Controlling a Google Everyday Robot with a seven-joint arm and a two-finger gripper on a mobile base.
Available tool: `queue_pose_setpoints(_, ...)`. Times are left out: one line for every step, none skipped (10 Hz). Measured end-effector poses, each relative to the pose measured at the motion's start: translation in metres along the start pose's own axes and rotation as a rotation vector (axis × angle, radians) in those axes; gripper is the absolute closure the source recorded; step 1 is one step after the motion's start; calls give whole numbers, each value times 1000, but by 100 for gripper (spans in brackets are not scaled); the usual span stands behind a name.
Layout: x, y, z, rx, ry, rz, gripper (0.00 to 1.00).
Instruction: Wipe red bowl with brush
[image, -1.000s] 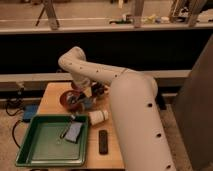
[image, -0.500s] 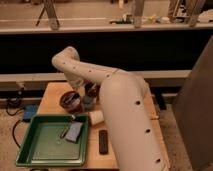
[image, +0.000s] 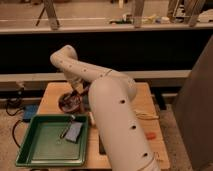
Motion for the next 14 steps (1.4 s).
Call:
queue_pose_setpoints(5, 1, 0, 0, 8, 12, 100)
queue_pose_setpoints(14, 3, 0, -1, 19, 36, 100)
queue_pose_setpoints(19, 6, 0, -1, 25, 51, 100)
queue_pose_setpoints(29, 13, 1, -7, 37, 73, 100)
queue_pose_setpoints(37, 21, -1, -10, 49, 94, 100)
queue_pose_setpoints(44, 29, -2, -14, 59, 112, 100)
queue_pose_setpoints(51, 38, -4, -20, 69, 133, 100)
queue_pose_setpoints(55, 47, -4, -29, 76, 149, 100)
queue_pose_setpoints(57, 57, -2, -42, 82, 163, 100)
queue_pose_setpoints(57, 66, -1, -52, 83, 172, 100)
queue_pose_setpoints(56, 72, 0, -60, 85, 175, 100)
queue_pose_setpoints(52, 78, -1, -64, 86, 173, 100)
queue_pose_setpoints(48, 81, -3, -65, 86, 168, 100)
queue_pose_setpoints(44, 84, -5, -67, 86, 157, 100)
